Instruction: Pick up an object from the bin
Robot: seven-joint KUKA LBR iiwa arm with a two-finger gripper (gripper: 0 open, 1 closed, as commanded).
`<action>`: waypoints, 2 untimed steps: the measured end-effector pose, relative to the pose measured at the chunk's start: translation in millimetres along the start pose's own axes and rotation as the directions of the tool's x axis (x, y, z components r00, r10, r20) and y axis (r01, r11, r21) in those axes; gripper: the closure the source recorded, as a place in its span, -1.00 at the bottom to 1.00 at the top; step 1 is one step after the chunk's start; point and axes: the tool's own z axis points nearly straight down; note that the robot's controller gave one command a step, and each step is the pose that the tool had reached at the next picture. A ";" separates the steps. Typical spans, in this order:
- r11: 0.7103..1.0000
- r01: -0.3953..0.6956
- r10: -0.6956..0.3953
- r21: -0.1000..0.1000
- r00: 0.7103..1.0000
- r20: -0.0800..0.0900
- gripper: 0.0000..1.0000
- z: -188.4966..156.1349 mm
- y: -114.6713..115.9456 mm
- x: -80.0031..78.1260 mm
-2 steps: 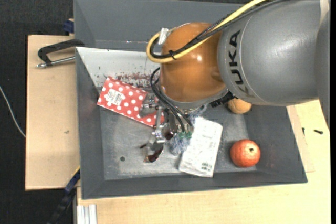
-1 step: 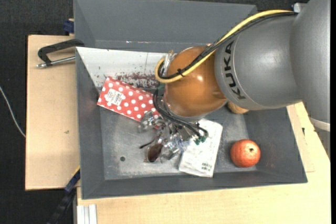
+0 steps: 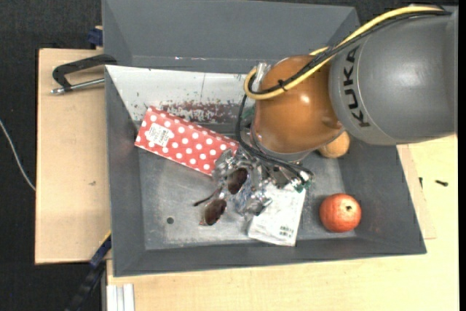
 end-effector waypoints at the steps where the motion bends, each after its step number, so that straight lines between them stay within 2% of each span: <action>1: 1.000 -0.026 0.026 0.007 1.000 0.012 -1.00 -15.7 -6.8 -5.7; 2: 0.981 0.193 -0.193 0.003 0.981 0.005 -1.00 46.5 -9.2 -16.3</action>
Offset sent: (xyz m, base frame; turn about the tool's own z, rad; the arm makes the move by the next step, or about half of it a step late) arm 0.0168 -0.0012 -0.0467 -0.1952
